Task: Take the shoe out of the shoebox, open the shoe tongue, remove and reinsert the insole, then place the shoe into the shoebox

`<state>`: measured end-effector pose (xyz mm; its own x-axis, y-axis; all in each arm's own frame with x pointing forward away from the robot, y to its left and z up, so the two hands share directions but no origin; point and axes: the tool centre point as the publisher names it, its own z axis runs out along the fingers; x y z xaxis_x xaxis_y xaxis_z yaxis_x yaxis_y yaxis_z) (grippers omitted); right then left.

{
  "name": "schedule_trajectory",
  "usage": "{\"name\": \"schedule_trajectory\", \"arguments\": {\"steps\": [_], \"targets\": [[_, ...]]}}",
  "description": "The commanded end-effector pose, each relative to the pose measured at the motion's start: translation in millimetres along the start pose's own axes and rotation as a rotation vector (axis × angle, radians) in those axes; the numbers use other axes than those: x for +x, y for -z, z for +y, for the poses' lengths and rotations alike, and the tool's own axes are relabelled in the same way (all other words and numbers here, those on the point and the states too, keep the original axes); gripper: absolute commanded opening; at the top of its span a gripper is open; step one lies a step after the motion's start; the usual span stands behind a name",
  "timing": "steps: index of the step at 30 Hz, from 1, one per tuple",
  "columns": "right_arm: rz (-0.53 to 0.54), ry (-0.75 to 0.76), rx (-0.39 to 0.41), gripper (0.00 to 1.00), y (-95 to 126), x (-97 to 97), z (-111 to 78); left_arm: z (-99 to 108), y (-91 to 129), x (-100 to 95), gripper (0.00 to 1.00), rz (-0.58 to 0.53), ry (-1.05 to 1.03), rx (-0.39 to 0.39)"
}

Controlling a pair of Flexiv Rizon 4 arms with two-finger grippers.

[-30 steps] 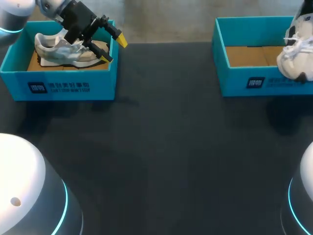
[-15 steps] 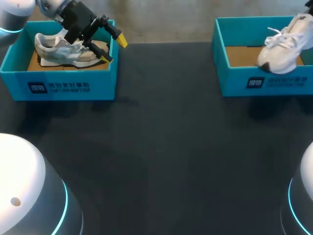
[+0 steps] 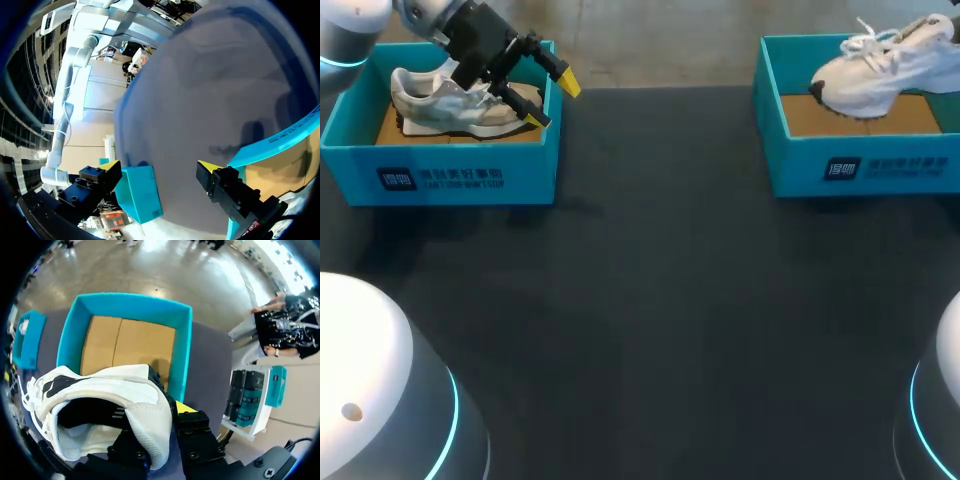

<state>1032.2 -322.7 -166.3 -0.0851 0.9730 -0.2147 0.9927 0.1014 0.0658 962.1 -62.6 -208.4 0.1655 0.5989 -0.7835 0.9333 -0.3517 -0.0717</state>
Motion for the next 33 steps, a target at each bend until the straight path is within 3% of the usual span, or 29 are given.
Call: {"name": "schedule_trajectory", "arguments": {"steps": [1,6,23,33], "targets": [[-0.017,-0.104,-0.009,0.0,-0.5,1.3,-10.7,0.3,0.5,-0.4,1.0,0.003,0.0,0.001],[-0.038,-0.197,0.003,0.0,-0.8,1.2,-15.8,0.3,0.5,-0.4,1.0,0.003,0.0,0.001],[-0.081,-0.252,0.027,0.0,-12.3,-5.5,-18.8,0.3,0.5,-0.4,1.0,0.003,0.0,0.001],[-0.097,-0.277,0.041,0.0,-23.7,-12.2,-7.4,0.3,0.5,-0.4,1.0,0.003,0.0,0.001]]}}
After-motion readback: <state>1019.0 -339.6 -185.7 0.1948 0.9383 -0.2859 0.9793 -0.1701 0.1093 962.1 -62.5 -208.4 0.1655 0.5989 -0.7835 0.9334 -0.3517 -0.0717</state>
